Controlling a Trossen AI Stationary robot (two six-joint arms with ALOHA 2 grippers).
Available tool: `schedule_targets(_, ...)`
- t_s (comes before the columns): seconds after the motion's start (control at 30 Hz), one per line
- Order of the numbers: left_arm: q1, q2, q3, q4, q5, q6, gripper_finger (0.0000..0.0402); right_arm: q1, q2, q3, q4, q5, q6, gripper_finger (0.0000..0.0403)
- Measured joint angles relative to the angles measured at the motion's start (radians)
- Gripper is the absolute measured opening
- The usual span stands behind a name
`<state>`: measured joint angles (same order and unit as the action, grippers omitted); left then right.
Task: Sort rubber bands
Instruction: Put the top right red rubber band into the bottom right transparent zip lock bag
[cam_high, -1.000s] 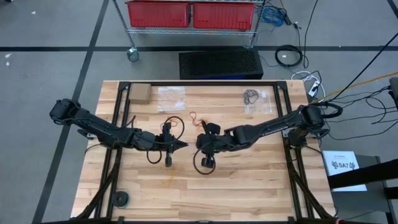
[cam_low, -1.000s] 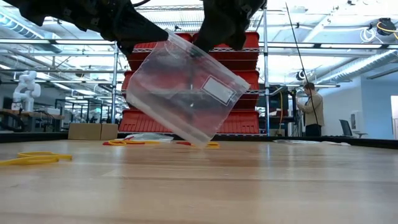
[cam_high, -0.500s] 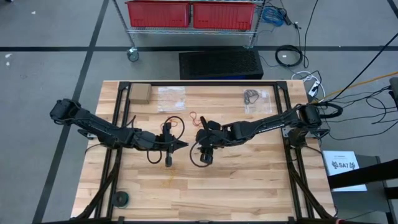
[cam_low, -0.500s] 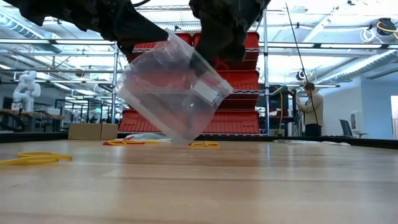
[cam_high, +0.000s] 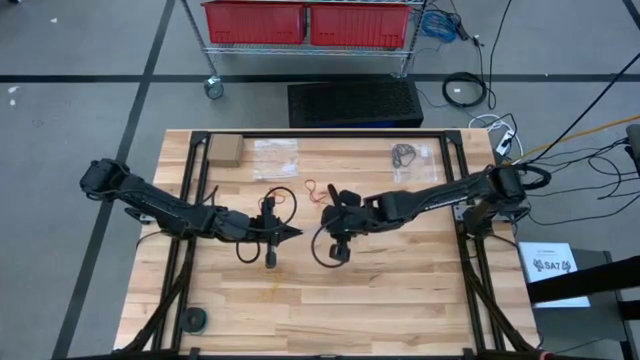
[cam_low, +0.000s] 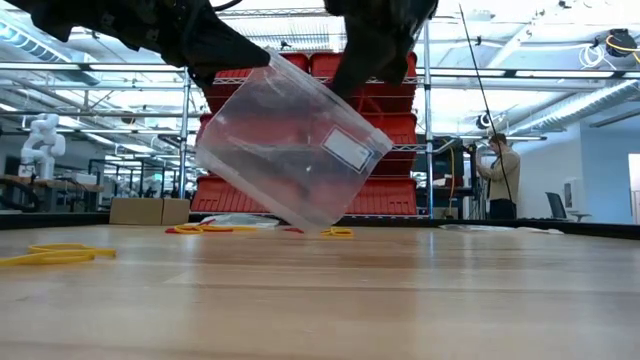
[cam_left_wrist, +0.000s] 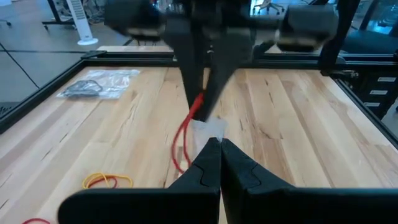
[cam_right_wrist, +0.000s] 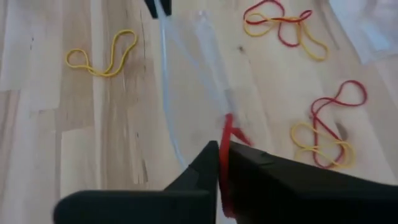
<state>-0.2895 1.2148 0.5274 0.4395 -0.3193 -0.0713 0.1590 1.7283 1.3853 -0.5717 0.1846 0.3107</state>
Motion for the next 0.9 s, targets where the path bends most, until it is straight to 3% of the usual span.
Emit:
schedule_targets(0.4,0.0,0.0,0.0,-0.001,0.0,0.0,0.0,0.042,-0.126,0.001,0.001,0.025,-0.005,0.0001)
schedule_targets(0.9,0.0,0.0,0.0,0.001,-0.005,0.0,0.0,0.073,-0.115,0.001,0.005,0.021,0.018,0.0)
